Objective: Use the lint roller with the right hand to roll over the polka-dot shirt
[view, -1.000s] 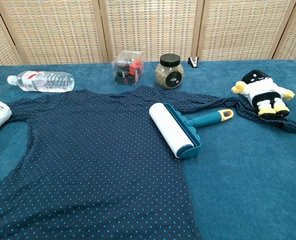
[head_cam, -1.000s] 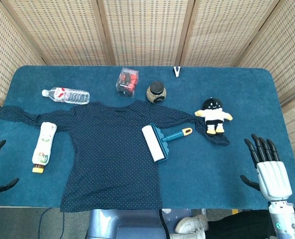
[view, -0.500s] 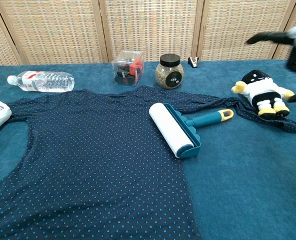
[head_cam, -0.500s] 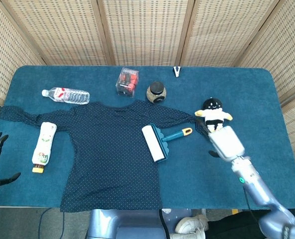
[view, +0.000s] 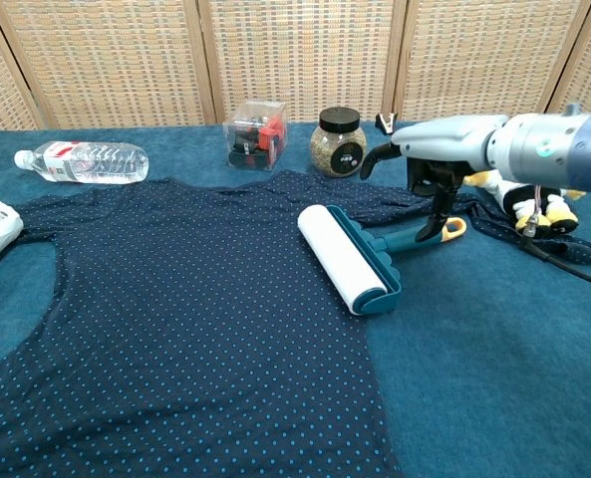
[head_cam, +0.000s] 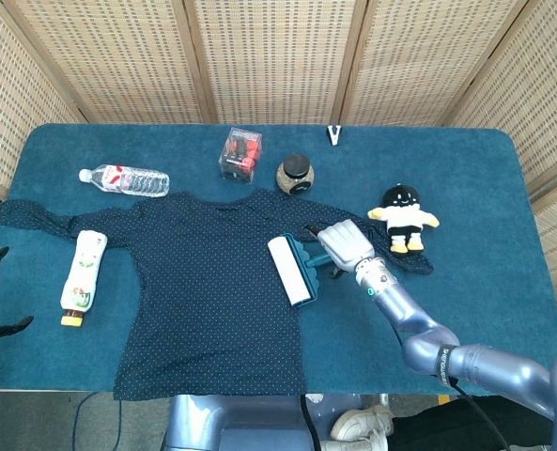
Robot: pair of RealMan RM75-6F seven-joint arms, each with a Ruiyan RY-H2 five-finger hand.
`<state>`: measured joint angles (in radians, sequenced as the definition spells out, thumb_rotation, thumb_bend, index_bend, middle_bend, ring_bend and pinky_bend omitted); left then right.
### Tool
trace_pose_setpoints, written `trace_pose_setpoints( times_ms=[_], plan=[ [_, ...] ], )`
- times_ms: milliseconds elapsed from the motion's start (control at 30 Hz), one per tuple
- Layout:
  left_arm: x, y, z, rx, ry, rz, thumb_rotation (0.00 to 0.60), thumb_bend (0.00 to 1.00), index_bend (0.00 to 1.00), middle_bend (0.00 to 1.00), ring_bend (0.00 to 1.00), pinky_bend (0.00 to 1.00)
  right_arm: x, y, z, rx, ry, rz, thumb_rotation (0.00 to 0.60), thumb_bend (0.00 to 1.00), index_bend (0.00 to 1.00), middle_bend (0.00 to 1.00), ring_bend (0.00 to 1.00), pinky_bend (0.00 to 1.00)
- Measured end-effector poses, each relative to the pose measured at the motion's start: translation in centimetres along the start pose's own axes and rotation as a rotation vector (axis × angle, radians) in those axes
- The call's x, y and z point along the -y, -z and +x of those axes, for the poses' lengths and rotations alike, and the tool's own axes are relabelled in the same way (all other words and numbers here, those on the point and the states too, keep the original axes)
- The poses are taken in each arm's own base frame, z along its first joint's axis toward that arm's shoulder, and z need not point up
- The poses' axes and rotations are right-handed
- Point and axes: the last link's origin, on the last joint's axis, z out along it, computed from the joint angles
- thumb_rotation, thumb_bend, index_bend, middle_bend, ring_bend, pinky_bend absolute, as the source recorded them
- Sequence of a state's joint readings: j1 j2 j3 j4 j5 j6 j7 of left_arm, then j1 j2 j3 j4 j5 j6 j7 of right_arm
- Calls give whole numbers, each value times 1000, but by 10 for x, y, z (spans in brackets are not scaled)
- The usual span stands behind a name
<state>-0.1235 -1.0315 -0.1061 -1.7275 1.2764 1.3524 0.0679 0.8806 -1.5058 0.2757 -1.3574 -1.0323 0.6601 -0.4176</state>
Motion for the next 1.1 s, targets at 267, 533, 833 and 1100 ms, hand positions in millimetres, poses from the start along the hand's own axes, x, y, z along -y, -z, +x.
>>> trace_pose_setpoints(
  times_ms=[267, 533, 833, 1100],
  plan=[
    [1, -4, -3, 8, -10, 13, 600, 0, 0, 0, 0, 0, -3, -19, -15, 25, 25, -28, 600, 391, 331, 1000, 1000, 1000],
    [0, -6, -5, 13, -14, 15, 600, 0, 0, 0, 0, 0, -5, -24, -23, 55, 28, -49, 600, 418, 346, 1000, 1000, 1000],
    [1, -7, -5, 17, -9, 21, 600, 0, 0, 0, 0, 0, -6, -29, -36, 82, 55, -74, 600, 431, 340, 1000, 1000, 1000],
    [2, -8, -6, 19, -12, 23, 600, 0, 0, 0, 0, 0, -8, -33, -43, 93, 64, -87, 600, 488, 389, 1000, 1000, 1000]
  ],
)
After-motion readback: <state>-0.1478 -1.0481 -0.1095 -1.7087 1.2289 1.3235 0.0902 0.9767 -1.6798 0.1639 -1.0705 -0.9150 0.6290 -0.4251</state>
